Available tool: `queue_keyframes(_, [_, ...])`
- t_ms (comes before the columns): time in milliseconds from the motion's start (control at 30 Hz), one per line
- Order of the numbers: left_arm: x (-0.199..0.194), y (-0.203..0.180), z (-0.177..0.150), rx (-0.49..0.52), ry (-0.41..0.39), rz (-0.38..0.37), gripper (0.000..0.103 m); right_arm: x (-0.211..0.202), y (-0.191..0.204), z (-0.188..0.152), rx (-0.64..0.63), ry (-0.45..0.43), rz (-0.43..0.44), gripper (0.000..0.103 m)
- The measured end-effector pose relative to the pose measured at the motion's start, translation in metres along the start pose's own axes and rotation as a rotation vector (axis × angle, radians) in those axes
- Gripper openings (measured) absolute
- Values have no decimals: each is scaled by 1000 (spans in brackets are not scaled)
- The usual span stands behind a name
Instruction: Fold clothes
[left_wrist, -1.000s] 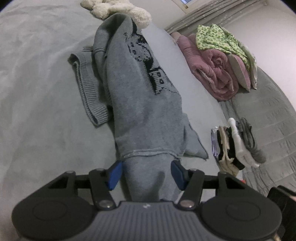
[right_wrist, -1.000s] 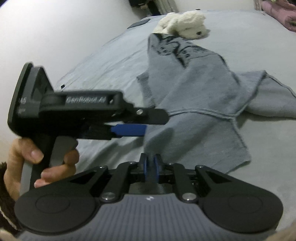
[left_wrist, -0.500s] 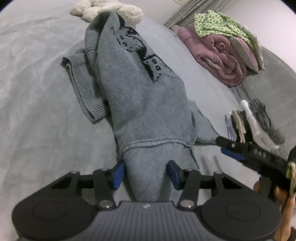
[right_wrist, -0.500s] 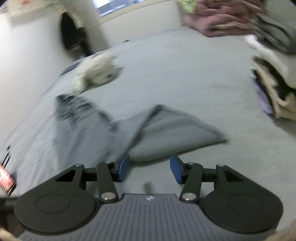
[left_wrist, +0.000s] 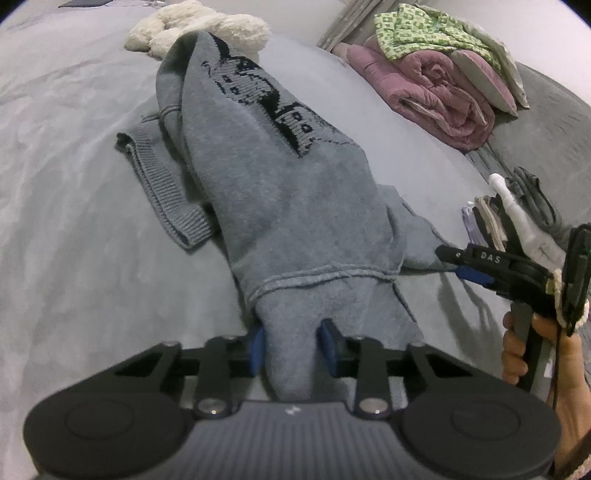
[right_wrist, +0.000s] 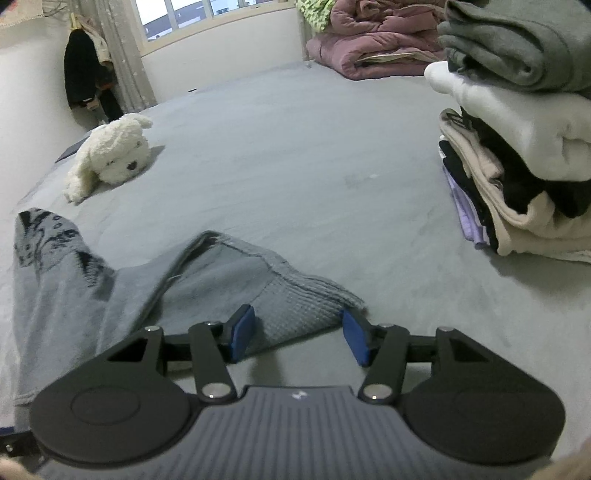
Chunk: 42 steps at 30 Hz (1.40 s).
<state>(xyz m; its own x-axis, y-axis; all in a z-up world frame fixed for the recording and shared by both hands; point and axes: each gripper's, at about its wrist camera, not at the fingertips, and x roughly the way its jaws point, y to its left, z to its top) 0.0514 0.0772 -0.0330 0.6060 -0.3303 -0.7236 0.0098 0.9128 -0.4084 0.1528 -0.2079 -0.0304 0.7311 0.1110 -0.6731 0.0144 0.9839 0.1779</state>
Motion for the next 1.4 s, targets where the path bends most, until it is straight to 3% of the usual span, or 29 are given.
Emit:
queue_keyframes(100, [0,5,2,-17,2,3,7,7,6,-2,-20,-17,-13,55])
queue_keyframes(167, [-1,9,4,-39,4,-5,6,8,10,-4,-28,-21,0,38])
queue_keyframes(200, [-1,11,4,-50,4,-7,5,8,11,-5,-31,-19,16,22])
queue_keyframes(233, [-3,12,5,-53,-3,-1,5,9,13,-6,-34,-17,31,15])
queue_keyframes(367, [-13,15,8,-56,-37,21,5,5,29,-9,-103,-28,-16,14])
queue_keyframes(567, [-34,30,13,-81,-99,65,5,-25,22,-8,-72,-45,43,14])
queue_keyframes(833, [-61,36,25,-69,-231,202,5,-89,16,-26,-52,-66,236,14])
queue_keyframes(1167, [-86,47,38,-81,-349,337,5,-151,47,-51,-213,-78,465,14])
queue_keyframes(1400, [-95,60,41,-77,-384,448,5,-166,69,-69,-338,-18,587,14])
